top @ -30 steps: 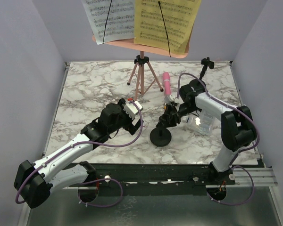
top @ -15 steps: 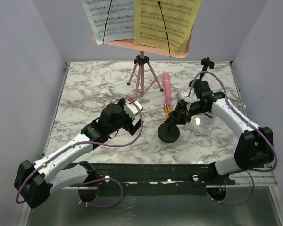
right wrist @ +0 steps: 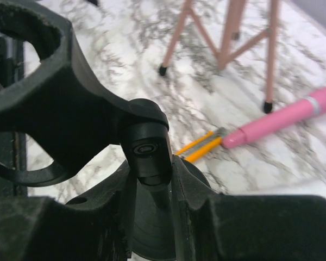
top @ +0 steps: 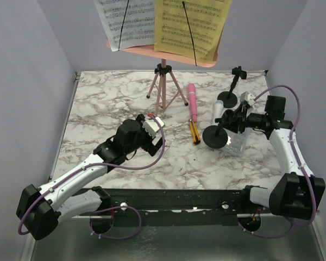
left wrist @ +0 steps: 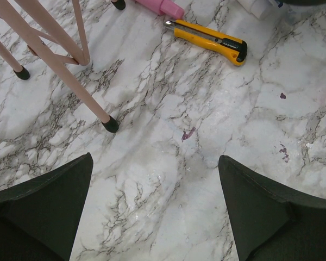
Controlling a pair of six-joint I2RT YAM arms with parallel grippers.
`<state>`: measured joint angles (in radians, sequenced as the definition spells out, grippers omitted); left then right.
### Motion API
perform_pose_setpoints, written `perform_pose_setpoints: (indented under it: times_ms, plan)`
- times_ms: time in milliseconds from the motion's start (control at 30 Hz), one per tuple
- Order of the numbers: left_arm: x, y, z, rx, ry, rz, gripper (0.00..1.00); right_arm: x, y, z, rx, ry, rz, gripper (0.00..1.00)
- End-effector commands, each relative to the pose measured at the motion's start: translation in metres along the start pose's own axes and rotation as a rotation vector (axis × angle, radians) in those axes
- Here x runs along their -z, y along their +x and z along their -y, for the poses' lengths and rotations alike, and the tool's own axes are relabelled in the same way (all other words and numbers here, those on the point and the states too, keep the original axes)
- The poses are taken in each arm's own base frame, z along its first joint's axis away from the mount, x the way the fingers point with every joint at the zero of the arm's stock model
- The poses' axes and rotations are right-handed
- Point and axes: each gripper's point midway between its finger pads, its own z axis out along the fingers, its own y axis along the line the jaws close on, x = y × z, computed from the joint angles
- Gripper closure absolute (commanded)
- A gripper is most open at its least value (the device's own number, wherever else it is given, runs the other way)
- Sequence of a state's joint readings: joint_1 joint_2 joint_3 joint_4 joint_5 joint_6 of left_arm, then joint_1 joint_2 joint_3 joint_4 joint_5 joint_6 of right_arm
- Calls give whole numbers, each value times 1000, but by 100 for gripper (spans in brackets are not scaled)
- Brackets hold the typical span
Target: Pack up the instrument practice props
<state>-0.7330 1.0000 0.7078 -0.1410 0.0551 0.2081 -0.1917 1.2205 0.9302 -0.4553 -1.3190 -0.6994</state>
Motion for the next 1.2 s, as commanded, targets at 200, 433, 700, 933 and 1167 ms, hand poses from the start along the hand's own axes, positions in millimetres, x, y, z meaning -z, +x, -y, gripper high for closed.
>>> perform_pose_setpoints:
  times_ms: [200,433,700,933,1167]
  plan:
    - [2,2,1,4,6,-4,1,40,-30,63,15,310,11,100]
    - [3,1,1,4,6,-1,1,54,-26,89,-3,438,-19,100]
    - [2,2,1,3,2,-4,1,64,-23,101,6,518,-20,100]
    - [2,2,2,6,11,-4,1,72,-23,112,-6,587,-24,100]
    - [5,0,-1,2,-4,3,1,83,-24,124,-20,671,-11,100]
